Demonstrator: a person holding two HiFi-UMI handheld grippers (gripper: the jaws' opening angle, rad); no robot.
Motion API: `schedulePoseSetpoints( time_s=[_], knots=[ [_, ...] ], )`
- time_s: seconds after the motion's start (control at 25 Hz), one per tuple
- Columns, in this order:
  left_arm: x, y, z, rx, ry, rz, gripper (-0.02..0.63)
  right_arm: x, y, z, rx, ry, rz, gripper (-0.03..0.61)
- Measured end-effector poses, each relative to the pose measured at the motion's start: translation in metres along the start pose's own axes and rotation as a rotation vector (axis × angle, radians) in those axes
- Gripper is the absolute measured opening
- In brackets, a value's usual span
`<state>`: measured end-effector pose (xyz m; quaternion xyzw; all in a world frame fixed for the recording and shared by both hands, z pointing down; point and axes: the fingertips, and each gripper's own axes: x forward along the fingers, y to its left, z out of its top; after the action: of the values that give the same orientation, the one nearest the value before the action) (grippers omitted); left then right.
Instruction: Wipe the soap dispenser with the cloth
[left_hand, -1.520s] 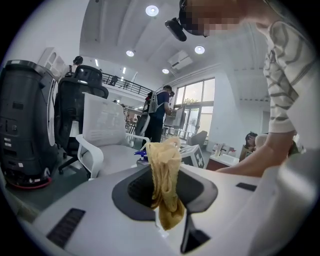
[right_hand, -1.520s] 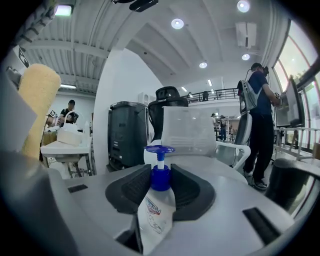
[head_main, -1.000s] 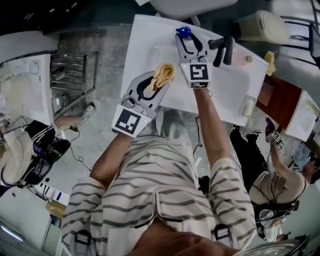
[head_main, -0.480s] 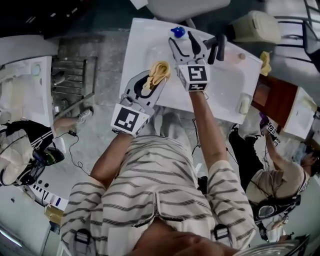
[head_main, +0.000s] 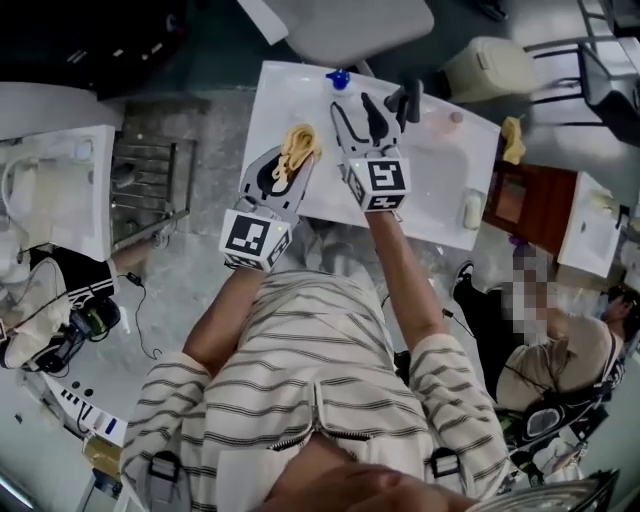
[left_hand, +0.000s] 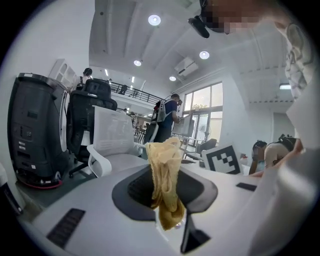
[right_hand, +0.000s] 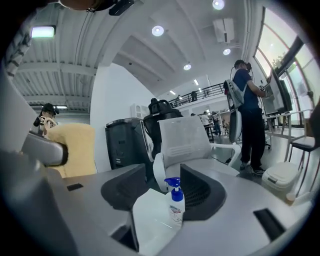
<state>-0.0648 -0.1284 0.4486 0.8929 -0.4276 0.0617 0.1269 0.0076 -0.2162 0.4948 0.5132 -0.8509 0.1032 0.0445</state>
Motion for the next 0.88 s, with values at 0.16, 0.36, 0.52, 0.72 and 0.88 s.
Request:
schedulePoseSetpoints(
  time_s=[0.16, 0.36, 0.52, 0.72, 0.88],
  knots=[
    [-0.009, -0.012, 0.014, 0.018, -0.028, 0.021, 0.097, -0.029, 0.011, 0.026, -0.028, -0.048, -0.001, 0.164],
    [-0.018, -0.022, 0.032, 0.036, -0.053, 0.038, 0.097, -0.058, 0.025, 0.047, -0.039, -0.066, -0.004, 0.136],
    [-0.023, -0.036, 0.043, 0.093, -0.066, 0.056, 0.097, -0.084, 0.029, 0.06, -0.036, -0.083, -0.034, 0.084],
    [-0.026, -0.044, 0.053, 0.118, -0.097, 0.061, 0.097, -0.107, 0.031, 0.077, -0.051, -0.116, -0.054, 0.017],
    [-0.03, -0.044, 0.061, 0.144, -0.113, 0.073, 0.097, -0.119, 0.033, 0.091, -0.068, -0.144, -0.066, -0.011]
  ],
)
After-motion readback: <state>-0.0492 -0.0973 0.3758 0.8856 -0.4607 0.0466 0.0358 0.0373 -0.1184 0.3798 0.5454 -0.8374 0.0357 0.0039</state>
